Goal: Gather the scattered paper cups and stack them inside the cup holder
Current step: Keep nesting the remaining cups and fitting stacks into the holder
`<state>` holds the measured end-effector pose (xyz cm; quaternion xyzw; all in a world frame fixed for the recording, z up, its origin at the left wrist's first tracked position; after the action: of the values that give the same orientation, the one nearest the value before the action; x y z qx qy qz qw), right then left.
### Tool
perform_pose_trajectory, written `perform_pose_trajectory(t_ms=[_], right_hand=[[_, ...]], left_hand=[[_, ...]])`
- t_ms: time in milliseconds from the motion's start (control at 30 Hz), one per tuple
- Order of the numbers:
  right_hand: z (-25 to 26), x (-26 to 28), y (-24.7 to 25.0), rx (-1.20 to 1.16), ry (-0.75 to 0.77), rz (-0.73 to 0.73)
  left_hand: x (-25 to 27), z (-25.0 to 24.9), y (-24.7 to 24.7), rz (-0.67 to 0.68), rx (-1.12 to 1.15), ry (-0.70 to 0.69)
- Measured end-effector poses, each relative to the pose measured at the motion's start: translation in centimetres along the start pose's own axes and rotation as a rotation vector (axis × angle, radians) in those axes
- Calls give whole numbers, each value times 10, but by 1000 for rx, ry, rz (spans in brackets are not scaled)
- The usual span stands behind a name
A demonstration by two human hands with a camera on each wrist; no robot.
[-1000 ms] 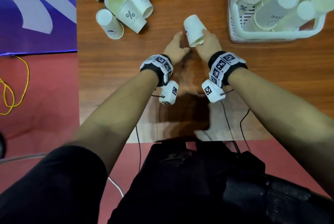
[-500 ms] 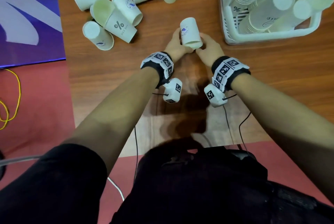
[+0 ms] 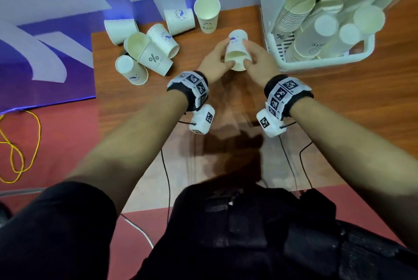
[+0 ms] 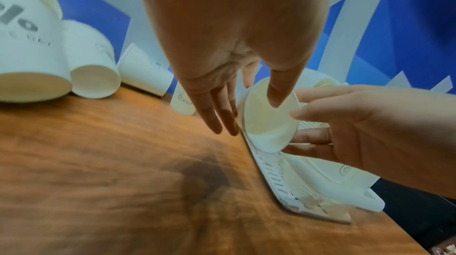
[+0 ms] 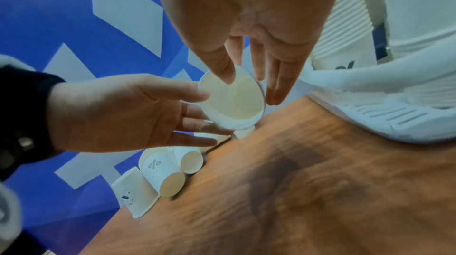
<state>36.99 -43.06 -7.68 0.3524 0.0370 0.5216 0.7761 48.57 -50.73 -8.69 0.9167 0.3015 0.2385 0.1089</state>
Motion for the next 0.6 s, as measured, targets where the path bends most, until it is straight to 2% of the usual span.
perform_pose_trajectory(t_ms=[267,400,500,600], right_hand=[[24,20,45,-78,236,-20],[18,34,84,-67,313,-85],[11,46,117,-59,425,-117],[-4,54,154,-71,434,-147]], left_hand=[[31,-50,0,-143,33,-120],[41,-91,-21,-207,-18,-248],[43,-121,-43,-261,-63,-278],[38,-143,-71,-278,-52,-294]])
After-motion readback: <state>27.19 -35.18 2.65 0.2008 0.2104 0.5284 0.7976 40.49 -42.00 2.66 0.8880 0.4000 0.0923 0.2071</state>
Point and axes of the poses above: each hand's wrist, its own x-axis away from the middle knuckle, its own y-axis out of the back of the hand, z = x × y, the point moved 6 cm from there along -x, towards the middle knuckle, and after that the axes turned 3 degrees about -y, right-handed, at the moved point
